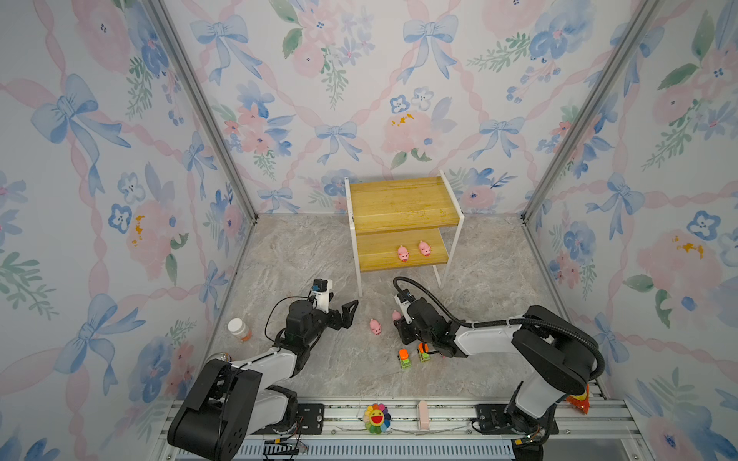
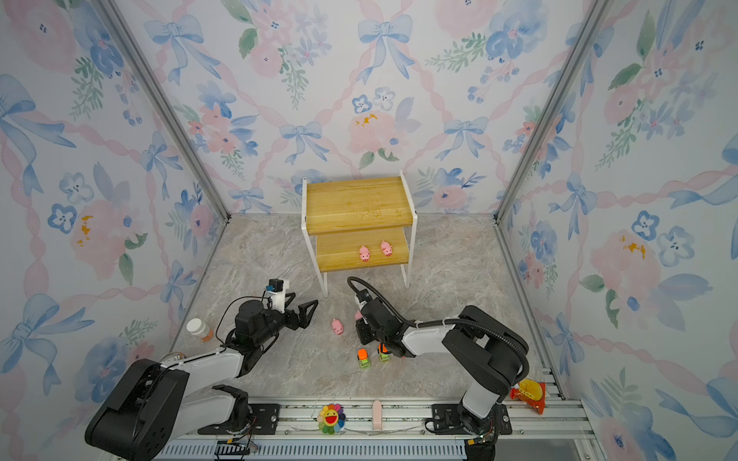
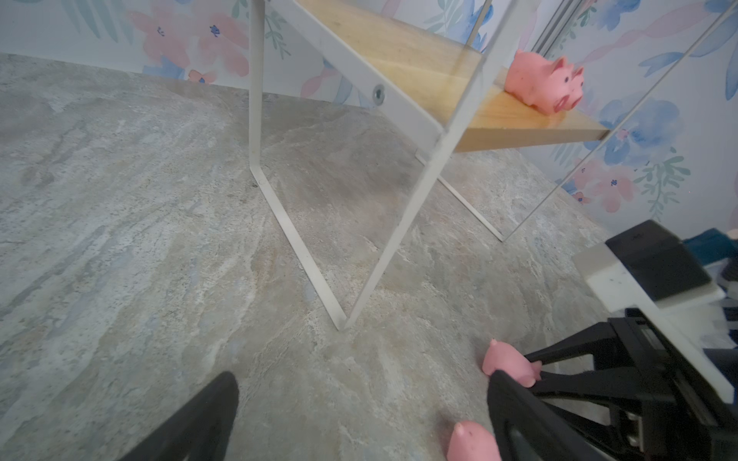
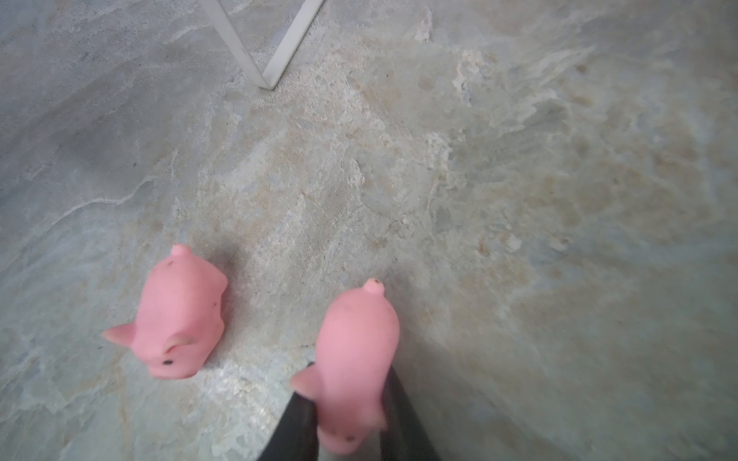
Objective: Place and organize the plastic toys onto the shelf
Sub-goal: 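Lift the pig with the right gripper and carry it to the lower shelf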
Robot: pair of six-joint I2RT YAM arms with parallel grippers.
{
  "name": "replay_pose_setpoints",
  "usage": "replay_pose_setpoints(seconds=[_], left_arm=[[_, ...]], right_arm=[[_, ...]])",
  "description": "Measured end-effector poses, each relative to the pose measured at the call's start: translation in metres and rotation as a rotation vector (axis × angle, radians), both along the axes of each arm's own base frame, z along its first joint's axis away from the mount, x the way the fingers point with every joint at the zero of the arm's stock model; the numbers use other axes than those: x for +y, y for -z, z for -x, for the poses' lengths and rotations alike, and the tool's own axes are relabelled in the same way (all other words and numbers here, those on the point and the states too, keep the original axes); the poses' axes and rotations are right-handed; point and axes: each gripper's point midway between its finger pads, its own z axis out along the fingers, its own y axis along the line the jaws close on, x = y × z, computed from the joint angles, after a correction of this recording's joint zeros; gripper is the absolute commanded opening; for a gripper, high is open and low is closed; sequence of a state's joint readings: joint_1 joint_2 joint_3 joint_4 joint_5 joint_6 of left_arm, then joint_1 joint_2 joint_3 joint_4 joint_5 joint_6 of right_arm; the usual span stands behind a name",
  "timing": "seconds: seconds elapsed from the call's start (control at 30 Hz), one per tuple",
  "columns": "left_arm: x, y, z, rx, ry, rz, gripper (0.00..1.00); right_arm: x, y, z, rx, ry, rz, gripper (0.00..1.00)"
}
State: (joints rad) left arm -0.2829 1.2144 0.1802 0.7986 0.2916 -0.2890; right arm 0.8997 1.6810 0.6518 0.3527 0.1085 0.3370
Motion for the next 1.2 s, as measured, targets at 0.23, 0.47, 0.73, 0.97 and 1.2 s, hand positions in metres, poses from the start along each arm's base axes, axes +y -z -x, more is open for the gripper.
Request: replay_pose_setpoints(seconds=[0.23,0.47,0.73,0.97,1.2], left_arm=[[0.0,0.0,0.0,0.0,0.0,0.0,0.98],[0.0,0.0,0.0,0.0,0.001,0.0,0.98],[0.0,0.0,0.0,-0.001,0.001,0.001,0.98],[0.0,-0.006,0.0,-0.019,0.0,0.006,0.98],[0.0,-0.005,0.001,-0.017,0.001,0.005,0.98]], right_arm=[[0.002,-0.038,0.002,-0.055,-0.025,-0.037,0.25],[0.022,-0.119,-0.007,-0.194,-0.066,-0.129,0.25],[0.045,-0.202,-0.031,-0.356,-0.085,-0.182,0.26],[0.053,-0.217,-0.047,-0.399,-0.069,-0.162,0.26],[0.047,-0.201,-0.054,-0.373,-0.051,-0.12,0.27]])
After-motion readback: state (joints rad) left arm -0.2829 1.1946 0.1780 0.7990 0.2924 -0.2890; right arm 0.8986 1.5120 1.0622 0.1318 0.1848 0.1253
